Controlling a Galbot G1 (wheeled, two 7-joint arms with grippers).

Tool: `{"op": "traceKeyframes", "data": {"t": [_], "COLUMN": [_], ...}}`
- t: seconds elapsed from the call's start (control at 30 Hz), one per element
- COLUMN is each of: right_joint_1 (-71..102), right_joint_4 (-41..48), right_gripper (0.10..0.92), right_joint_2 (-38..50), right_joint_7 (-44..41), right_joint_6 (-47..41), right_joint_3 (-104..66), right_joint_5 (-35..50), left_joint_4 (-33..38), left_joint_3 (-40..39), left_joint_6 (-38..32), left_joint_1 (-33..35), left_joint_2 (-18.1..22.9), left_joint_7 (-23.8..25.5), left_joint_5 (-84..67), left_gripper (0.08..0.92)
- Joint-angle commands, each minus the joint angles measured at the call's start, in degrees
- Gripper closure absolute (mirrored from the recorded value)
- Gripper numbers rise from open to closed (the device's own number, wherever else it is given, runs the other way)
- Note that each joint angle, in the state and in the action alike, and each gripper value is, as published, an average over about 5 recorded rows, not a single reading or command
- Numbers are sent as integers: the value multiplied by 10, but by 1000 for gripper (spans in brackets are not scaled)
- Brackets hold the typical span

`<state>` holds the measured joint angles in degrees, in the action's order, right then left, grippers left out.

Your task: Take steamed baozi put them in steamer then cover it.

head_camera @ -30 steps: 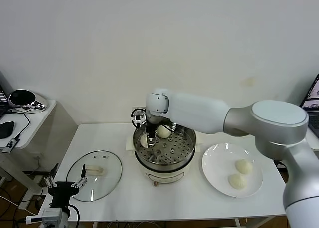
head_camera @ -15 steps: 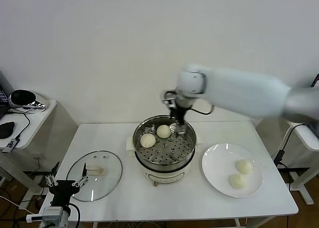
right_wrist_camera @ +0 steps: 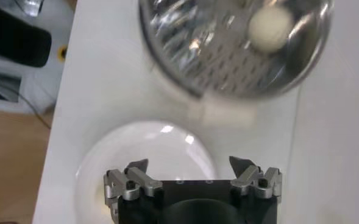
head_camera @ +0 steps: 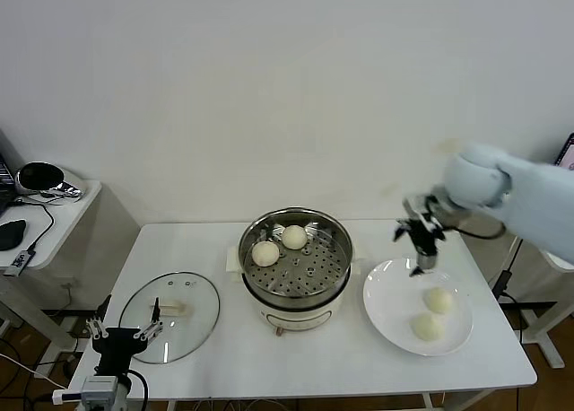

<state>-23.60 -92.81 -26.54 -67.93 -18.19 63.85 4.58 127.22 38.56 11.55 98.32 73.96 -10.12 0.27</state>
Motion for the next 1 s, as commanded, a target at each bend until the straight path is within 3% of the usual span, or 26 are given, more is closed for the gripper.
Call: {"op": "traceKeyframes", "data": {"t": [0.03,0.37,1.0], "right_joint_1": [268,373,388], "right_joint_4": [-16,44,111], "right_gripper": [203,203,203], "right_joint_2": [99,31,-36], "right_joint_7": [8,47,64], "right_joint_6": [54,63,56], "right_joint_3": [-174,-258,-258], "right_joint_5": [-124,-158,-171], "left_joint_4": [7,16,13], "left_joint_3": [-1,9,15], "left_joint_6": [0,-3,-3], "left_joint_1": [6,23,20], "left_joint_2": [4,11,8], "left_joint_7": [-1,-3,-2], "left_joint_5": [10,12,10], "left_gripper": [177,177,177]}}
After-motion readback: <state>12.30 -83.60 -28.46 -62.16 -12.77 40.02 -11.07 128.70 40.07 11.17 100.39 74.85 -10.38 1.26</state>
